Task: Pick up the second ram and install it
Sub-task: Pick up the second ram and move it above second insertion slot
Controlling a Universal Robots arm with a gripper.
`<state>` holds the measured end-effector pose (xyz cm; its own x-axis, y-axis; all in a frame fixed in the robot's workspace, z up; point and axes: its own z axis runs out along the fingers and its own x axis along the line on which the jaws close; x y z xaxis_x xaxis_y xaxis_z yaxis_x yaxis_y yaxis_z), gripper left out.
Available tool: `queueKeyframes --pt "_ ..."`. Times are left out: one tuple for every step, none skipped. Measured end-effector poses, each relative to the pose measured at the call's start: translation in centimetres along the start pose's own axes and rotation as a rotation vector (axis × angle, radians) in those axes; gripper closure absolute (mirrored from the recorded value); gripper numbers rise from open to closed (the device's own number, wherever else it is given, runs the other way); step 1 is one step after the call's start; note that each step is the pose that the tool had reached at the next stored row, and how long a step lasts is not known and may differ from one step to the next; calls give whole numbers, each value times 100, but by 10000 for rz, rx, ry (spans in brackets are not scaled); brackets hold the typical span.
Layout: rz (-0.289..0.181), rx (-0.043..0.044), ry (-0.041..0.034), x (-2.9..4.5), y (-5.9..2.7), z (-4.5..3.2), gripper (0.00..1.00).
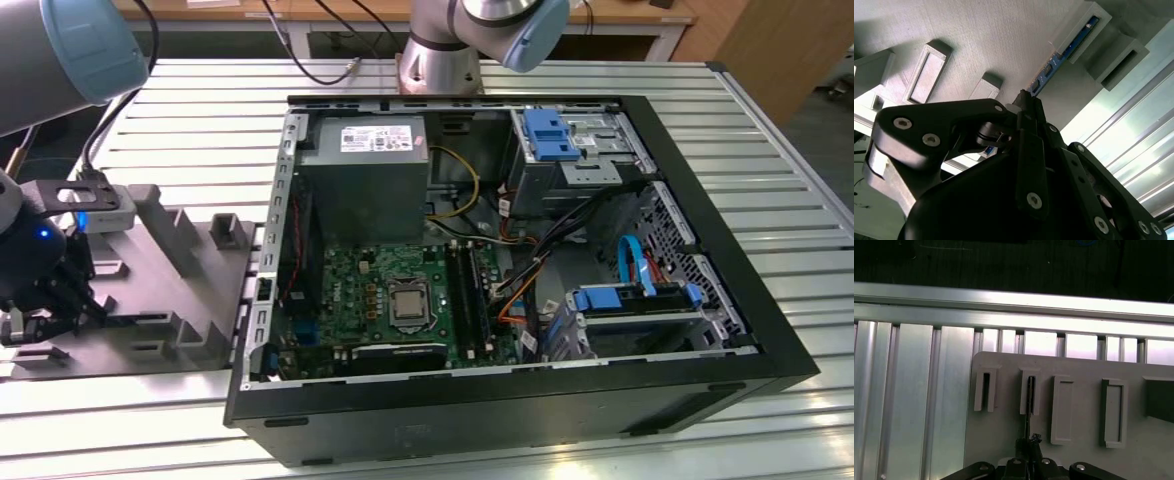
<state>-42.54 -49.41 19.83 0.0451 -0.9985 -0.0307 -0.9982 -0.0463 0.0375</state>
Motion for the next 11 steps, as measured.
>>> queueKeyframes --pt "1 0 0 0 0 0 87" --pt "1 0 0 0 0 0 87" --pt "2 0 0 0 0 0 87" --pt "2 0 0 0 0 0 87" --pt "2 0 0 0 0 0 87" --pt "3 0 0 0 0 0 87" --pt "3 0 0 0 0 0 87" --pt "4 0 0 0 0 0 87" --pt "5 0 0 0 0 0 87" --pt "5 0 0 0 0 0 88" --pt "5 1 -1 0 0 0 88"
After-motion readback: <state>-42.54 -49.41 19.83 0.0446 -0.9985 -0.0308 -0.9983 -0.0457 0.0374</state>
